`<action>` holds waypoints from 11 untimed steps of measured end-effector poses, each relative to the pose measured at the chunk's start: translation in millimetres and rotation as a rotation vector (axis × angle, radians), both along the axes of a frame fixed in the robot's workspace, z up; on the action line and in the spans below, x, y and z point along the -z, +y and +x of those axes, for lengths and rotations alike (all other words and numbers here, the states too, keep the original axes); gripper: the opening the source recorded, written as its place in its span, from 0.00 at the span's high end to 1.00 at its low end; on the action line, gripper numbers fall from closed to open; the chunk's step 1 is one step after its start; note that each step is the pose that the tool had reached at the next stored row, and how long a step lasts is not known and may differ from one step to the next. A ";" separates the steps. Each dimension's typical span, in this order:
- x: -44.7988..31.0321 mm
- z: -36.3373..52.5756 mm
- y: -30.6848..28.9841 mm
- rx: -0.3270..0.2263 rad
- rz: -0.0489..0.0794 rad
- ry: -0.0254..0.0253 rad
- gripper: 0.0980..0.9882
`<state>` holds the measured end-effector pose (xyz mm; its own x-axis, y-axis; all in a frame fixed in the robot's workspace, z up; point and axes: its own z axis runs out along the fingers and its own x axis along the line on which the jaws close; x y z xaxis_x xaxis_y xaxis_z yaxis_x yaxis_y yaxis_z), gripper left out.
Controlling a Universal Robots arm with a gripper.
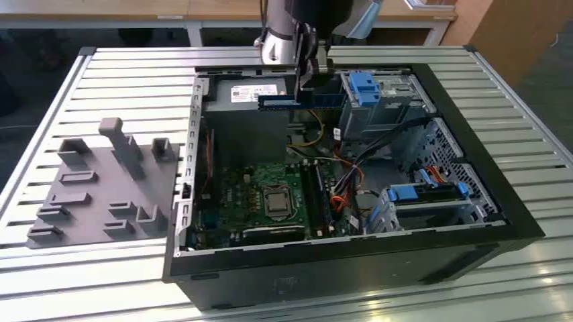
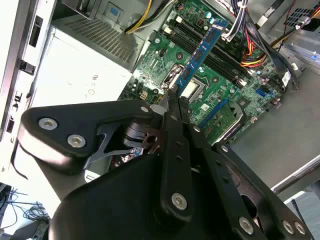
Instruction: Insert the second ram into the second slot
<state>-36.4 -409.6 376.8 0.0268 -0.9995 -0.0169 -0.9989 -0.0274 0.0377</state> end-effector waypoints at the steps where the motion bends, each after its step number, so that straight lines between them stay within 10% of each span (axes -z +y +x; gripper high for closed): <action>1: 0.0 0.0 0.0 0.000 0.000 0.0000 0.98; 11: 0.0 0.0 -2.0 0.000 0.000 0.0000 0.98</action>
<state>-36.4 -411.6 376.8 0.0268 -0.9995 -0.0168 -0.9989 -0.0274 0.0377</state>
